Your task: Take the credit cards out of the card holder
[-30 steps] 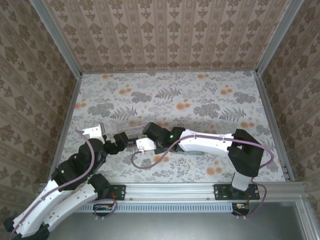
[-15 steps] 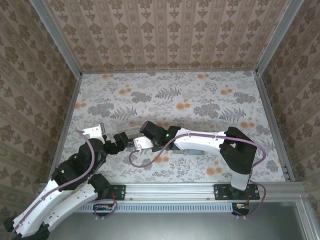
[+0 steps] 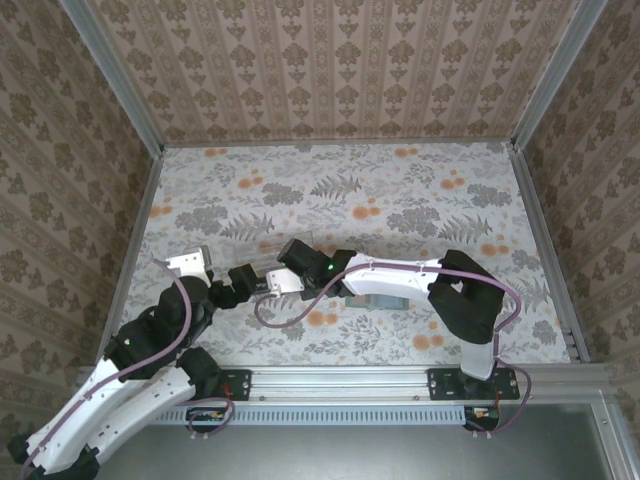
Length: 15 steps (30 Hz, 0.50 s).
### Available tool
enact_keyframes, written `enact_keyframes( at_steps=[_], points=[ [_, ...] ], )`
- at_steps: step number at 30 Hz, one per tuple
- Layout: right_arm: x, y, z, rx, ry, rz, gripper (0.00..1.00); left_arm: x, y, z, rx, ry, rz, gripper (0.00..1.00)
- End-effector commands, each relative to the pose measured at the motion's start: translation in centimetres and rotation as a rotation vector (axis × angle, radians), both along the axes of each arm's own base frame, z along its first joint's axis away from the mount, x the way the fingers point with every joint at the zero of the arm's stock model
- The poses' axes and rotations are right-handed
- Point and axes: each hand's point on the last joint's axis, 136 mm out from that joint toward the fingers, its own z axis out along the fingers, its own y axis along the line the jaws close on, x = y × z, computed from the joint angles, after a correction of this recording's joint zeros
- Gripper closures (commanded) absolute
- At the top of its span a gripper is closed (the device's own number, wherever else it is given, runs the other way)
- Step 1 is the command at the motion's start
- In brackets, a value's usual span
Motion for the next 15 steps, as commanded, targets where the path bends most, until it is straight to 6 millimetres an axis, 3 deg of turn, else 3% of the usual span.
enact_keyframes(
  at_steps=[1,3,15],
  points=[
    [1.1,0.5,0.6,0.031,-0.020,-0.036,0.85,0.1,0.2,-0.7,0.027,0.010,0.006,0.00],
    [1.4,0.6,0.7,0.033,-0.032,-0.049,0.72,0.1,0.2,-0.7,0.027,0.008,0.002,0.00],
    [2.8,0.4,1.3,0.063,-0.086,-0.116,0.71,0.1,-0.3,-0.7,0.027,0.013,-0.016,0.00]
  ],
)
